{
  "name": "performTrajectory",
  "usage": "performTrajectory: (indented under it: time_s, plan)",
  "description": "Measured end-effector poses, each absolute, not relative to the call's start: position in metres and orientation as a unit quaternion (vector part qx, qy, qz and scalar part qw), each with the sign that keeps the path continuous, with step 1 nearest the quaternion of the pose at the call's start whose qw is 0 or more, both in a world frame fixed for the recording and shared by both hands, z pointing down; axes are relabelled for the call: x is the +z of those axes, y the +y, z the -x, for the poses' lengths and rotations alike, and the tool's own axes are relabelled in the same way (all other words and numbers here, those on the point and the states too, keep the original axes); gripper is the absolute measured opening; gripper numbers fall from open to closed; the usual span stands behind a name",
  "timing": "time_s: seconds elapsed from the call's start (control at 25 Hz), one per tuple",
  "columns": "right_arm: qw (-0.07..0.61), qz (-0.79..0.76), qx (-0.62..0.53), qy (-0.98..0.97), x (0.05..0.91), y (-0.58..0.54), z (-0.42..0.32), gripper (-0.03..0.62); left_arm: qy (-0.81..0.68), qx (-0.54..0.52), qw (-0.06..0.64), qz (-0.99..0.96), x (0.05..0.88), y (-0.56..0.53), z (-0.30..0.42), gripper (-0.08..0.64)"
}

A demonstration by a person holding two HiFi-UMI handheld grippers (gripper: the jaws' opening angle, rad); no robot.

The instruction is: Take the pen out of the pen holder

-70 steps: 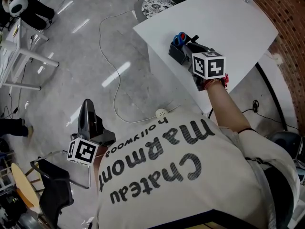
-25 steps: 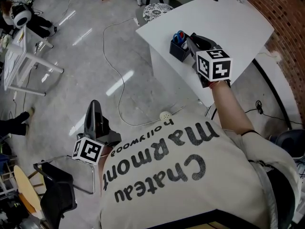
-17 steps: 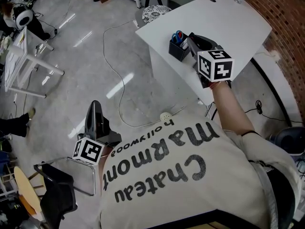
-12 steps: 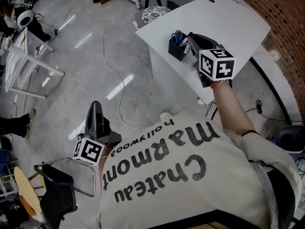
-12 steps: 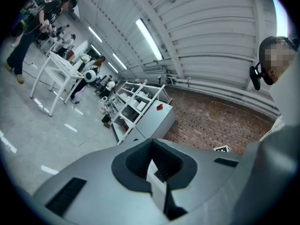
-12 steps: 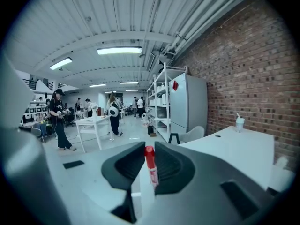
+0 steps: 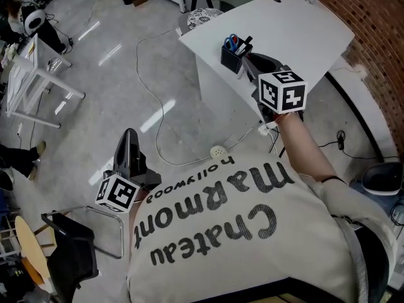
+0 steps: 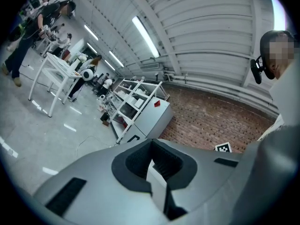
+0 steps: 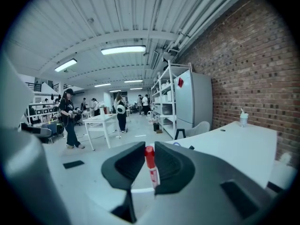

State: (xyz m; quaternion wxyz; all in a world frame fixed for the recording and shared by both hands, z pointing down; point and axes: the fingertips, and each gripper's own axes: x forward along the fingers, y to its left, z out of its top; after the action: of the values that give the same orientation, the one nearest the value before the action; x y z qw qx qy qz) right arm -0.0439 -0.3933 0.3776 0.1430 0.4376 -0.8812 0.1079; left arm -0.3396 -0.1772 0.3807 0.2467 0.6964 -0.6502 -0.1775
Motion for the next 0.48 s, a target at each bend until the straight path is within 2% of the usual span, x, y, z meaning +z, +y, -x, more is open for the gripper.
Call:
performTrajectory:
  time_s: [0.48]
  plan:
    - [0.141,-0.371,0.145,-0.906,0.401,-0.294,0.088,0.063,-0.643,-0.127,0.253,-0.712,0.399,-0.121,0.321,0.002]
